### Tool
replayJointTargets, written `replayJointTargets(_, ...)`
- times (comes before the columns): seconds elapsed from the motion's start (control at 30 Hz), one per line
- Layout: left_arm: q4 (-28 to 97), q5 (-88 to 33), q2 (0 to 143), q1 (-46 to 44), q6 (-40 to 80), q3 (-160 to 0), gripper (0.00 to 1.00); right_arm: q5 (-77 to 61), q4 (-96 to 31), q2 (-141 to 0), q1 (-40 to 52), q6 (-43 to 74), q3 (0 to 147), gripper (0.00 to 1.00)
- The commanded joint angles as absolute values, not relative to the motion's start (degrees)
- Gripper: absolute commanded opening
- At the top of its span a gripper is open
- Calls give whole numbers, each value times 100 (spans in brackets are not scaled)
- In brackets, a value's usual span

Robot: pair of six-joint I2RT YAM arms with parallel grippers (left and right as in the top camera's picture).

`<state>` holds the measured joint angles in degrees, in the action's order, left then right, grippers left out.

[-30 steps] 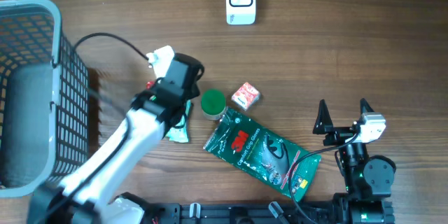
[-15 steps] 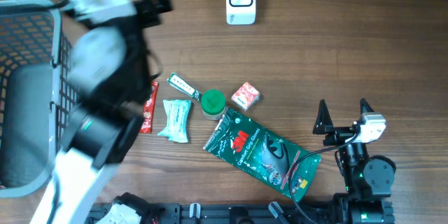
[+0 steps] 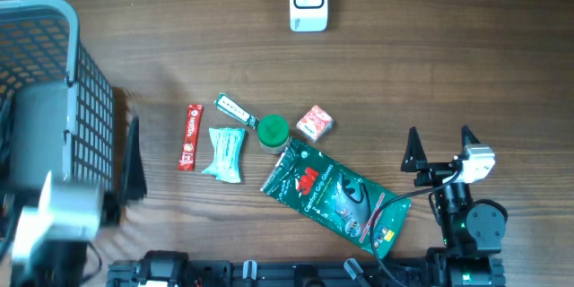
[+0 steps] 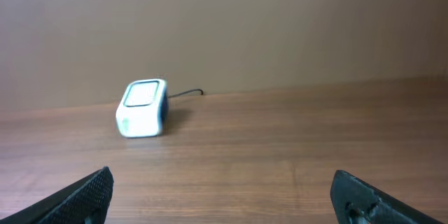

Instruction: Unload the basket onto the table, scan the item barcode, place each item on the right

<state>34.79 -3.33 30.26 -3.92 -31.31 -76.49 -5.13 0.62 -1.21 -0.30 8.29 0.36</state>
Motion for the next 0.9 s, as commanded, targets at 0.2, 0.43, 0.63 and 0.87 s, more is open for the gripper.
replayJointTargets(0.2,3275,-1238,1308,-296,-2825,-6493,100,-3221,447,-104,-23,5365,71,99)
replayJointTargets(0.43,3371,-655,27,-740,-2823,-6379,100,-3529,-1081,-1992,27,3669,1933,99)
replayJointTargets(0.63,3006,1044,27,-663,-2827,-6283,100,-1566,-3479,-5433,1522,2574,5172,99)
replayJointTargets(0.87,2967,1168,47,-666,-2823,-6278,100,106,-4491,-8971,4257,1798,8431,100)
